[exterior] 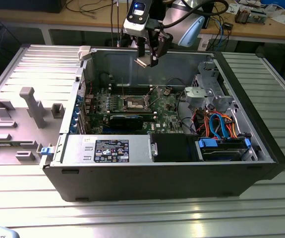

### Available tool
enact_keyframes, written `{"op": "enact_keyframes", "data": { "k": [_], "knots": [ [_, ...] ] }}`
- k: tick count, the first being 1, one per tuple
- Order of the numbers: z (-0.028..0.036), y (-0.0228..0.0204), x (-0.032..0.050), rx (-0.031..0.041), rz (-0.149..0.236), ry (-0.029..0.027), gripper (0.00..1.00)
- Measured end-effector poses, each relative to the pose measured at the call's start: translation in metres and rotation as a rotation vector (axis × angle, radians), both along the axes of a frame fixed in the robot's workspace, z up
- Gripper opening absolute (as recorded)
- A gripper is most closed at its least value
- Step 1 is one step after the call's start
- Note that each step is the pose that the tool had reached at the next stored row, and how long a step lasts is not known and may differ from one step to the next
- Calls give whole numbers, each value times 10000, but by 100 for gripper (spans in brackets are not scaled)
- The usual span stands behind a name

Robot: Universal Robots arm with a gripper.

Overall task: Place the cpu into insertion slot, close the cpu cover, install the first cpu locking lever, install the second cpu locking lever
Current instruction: 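Place the cpu into insertion slot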

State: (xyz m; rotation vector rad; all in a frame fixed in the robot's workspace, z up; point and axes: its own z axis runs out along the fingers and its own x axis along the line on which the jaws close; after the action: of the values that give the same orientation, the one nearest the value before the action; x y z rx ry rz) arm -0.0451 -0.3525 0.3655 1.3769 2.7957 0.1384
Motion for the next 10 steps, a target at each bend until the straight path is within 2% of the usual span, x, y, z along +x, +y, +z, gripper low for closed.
{"op": "enact_keyframes", "data": {
  "k": [3, 8, 10],
  "knots": [
    [0, 0, -1, 0, -25, 0, 54],
    [-2, 0, -1, 0, -555, 0, 54],
    [-4, 0, -1, -1, -893, 1, 54]
  ]
}}
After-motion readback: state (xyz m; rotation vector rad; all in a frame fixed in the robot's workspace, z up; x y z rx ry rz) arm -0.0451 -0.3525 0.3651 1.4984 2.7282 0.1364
